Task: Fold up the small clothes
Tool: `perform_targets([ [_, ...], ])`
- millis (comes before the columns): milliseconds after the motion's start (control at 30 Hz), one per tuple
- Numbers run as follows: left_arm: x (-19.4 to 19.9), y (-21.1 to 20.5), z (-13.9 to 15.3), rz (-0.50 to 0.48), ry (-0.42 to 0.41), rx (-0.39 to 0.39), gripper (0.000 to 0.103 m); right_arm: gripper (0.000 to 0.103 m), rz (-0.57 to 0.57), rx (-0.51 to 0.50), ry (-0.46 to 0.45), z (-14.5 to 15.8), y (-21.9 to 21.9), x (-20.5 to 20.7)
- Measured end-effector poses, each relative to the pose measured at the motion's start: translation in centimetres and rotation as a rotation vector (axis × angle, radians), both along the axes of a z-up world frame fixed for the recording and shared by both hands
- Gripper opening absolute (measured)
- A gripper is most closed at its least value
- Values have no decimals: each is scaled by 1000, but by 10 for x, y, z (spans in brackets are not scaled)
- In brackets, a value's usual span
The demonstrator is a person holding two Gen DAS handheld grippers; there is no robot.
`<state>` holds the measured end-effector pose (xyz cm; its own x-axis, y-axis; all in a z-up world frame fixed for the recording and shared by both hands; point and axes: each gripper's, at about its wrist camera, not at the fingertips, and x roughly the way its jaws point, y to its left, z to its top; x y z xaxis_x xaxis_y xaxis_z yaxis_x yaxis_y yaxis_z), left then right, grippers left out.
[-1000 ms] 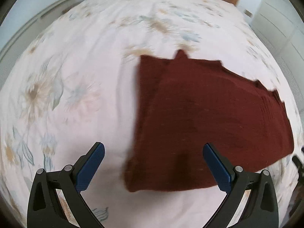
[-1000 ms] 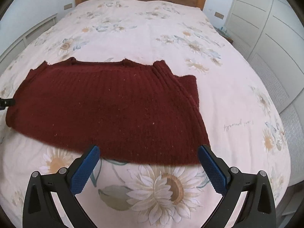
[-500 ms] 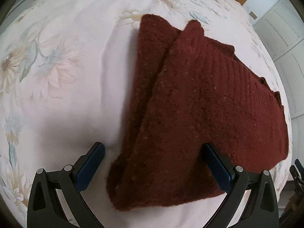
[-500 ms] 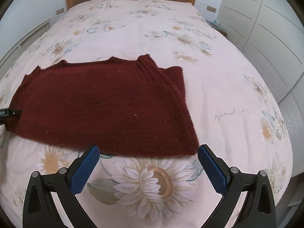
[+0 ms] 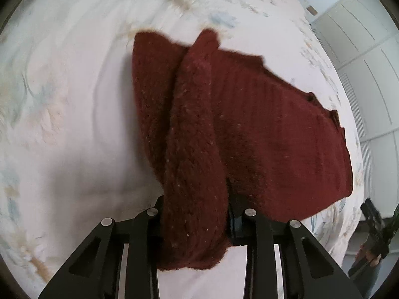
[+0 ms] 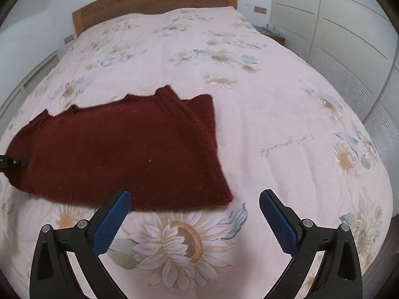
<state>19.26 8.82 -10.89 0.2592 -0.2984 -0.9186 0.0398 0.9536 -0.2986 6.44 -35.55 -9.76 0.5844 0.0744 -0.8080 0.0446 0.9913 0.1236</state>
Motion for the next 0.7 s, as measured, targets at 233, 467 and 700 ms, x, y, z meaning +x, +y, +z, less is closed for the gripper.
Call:
perform_targets([
  [233,4,-67,78,-94,-86,-8,25,103,-7,19,-43,17,-23,-2],
  [467,16,-169,122,-243,-140,-47,25,103,-45,26,-82,37,-53,-9],
  [700,27,-294,103,-362,-135,14,24,103,-111,50,-61,32,-89,-20],
])
